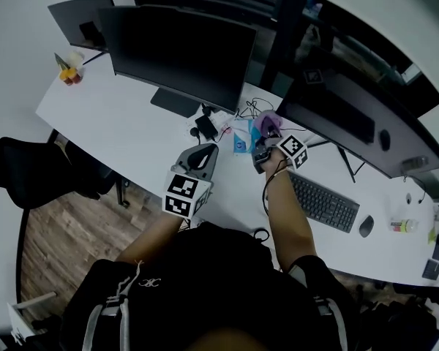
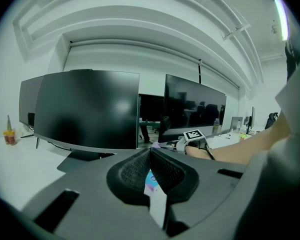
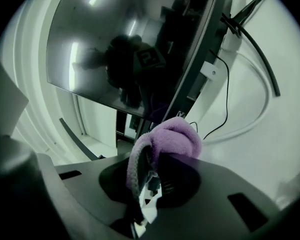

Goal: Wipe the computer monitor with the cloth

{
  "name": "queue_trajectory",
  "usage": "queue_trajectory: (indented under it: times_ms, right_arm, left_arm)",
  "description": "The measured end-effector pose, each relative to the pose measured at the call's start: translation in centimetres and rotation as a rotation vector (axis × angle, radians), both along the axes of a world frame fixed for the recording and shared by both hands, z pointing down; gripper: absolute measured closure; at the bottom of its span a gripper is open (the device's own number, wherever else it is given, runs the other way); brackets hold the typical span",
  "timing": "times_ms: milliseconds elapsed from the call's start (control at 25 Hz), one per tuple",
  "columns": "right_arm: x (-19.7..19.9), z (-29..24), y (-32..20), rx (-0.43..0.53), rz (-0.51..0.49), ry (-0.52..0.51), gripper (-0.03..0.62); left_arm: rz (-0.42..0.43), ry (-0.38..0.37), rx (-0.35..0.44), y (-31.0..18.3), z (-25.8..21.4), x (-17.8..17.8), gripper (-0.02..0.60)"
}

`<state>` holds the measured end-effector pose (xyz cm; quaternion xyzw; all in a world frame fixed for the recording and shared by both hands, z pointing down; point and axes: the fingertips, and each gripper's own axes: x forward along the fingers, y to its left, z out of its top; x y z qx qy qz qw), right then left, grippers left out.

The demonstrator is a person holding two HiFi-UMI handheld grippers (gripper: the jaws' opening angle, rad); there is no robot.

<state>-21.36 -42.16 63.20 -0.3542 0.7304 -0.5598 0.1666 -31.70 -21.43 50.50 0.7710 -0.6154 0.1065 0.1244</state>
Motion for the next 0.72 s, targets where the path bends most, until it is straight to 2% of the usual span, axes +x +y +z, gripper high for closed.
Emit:
queue_trajectory:
  times_ms: [280,720]
  right_arm:
    - [-1.2,-4.9,0.2,0.088,0.078,-0.109,0.514]
    - [-1.2,-11.2,0.6,0.224,0.105,-0.148,0.514]
  left_arm:
    - [0.021,0.007,0.023,0.5,-1.2,-3.0,0.568]
    - [0.07,0.019,0.048,0.0,-1.7,-2.5,0.568]
